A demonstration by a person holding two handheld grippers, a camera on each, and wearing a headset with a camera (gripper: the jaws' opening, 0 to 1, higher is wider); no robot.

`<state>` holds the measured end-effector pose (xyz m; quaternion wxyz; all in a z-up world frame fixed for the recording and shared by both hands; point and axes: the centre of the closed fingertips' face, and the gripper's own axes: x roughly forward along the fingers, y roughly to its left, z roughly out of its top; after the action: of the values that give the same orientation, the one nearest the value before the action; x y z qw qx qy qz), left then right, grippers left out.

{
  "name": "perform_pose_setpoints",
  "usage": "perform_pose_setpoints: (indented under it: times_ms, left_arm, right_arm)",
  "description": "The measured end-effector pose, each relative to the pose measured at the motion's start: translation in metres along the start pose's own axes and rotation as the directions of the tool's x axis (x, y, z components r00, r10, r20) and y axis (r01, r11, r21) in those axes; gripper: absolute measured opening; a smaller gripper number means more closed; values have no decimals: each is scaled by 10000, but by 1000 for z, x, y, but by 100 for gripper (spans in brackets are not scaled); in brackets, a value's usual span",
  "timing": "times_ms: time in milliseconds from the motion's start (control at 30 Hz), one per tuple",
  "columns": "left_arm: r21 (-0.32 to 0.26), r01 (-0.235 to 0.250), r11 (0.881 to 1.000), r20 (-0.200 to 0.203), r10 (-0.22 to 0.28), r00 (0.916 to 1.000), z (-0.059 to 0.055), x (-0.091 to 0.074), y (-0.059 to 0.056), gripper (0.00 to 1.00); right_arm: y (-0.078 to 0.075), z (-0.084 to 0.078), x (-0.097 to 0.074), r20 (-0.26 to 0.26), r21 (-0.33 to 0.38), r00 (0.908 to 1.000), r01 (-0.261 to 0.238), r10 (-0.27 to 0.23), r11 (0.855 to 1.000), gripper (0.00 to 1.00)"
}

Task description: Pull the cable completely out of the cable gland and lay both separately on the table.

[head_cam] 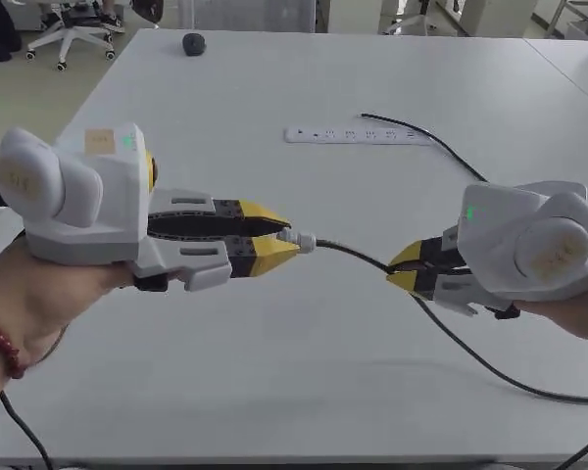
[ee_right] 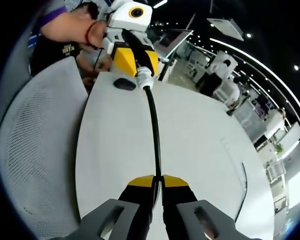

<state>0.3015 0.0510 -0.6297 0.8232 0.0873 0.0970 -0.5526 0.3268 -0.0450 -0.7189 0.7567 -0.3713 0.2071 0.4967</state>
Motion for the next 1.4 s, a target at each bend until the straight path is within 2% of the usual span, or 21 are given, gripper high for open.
perform_pose_setpoints:
  times_ms: [367, 633, 733, 1000, 1167, 1400]
  left_arm:
    - [100, -111, 9999, -75, 112, 9999, -1, -3, 3, 15]
    - [66, -282, 9996, -48, 282, 9996, 0, -10, 7, 15]
    - [59, -295, 9995, -37, 295, 9996, 0, -10, 7, 15]
    - [30, -398, 9992, -22, 398, 9992, -1, -14, 10, 15]
    - [24, -459, 9989, -19, 459, 9989, 0, -16, 12, 15]
    - [25, -427, 9991, -25, 427, 9991, 0, -15, 11, 15]
  right_arm:
    - [0, -28, 5, -561, 378, 9984, 6, 15, 9993, 0]
    - [-2, -52, 7, -1090, 749, 9940, 63, 19, 9972, 0]
    - [-1, -54, 7, -1163, 795, 9932, 61, 32, 9968, 0]
    - [-1, -72, 11, -1642, 958, 9864, 97, 62, 9953, 0]
    - [0, -91, 10, -2091, 1183, 9778, 133, 118, 9929, 0]
    - [2, -93, 7, -2111, 1270, 9773, 127, 145, 9918, 0]
